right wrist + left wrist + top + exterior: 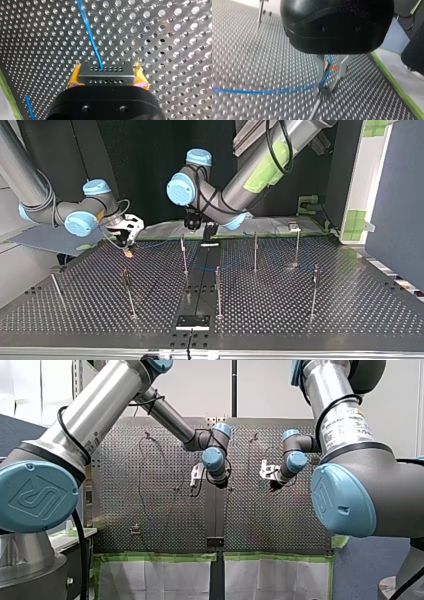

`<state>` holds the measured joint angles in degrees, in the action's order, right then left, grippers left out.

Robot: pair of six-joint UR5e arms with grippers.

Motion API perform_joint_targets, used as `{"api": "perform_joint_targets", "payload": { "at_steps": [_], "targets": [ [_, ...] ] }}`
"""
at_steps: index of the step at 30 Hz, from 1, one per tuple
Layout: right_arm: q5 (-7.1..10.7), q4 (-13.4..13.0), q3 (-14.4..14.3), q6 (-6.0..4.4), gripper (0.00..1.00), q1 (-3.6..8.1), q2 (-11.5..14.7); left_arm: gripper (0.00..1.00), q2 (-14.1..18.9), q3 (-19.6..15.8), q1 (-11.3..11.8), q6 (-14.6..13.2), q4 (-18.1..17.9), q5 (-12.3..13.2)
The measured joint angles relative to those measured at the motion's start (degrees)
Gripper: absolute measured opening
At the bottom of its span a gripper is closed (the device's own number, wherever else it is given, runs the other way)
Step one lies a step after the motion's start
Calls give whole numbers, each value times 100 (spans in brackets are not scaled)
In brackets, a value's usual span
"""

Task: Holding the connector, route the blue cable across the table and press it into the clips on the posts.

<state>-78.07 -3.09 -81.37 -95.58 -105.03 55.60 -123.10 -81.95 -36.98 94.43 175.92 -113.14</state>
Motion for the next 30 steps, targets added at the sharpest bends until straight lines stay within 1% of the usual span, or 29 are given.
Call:
{"api": "perform_joint_targets", "payload": {
  "at_steps": [3,7,11,16,18,23,26,30],
  "targets": [
    [1,0,-2,2,0,-9,0,100,1,-1,-65,-10,30,133],
    [31,0,-3,2,0,-25,0,100,4,-2,-104,-40,209,299],
    [78,0,-3,-1,0,-29,0,100,4,-2,-160,-52,338,308],
    [102,39,-1,1,0,6,8,100,3,-2,-281,27,210,277],
    [104,86,-1,6,0,40,32,100,-2,1,-332,77,133,240],
    [106,133,-24,11,0,97,168,100,-75,48,-569,312,-130,14],
    [106,136,-70,11,0,119,278,100,-186,148,-708,427,-278,-132],
    [106,136,-132,15,0,133,385,100,-375,333,-835,553,-430,-332]
  ]
}}
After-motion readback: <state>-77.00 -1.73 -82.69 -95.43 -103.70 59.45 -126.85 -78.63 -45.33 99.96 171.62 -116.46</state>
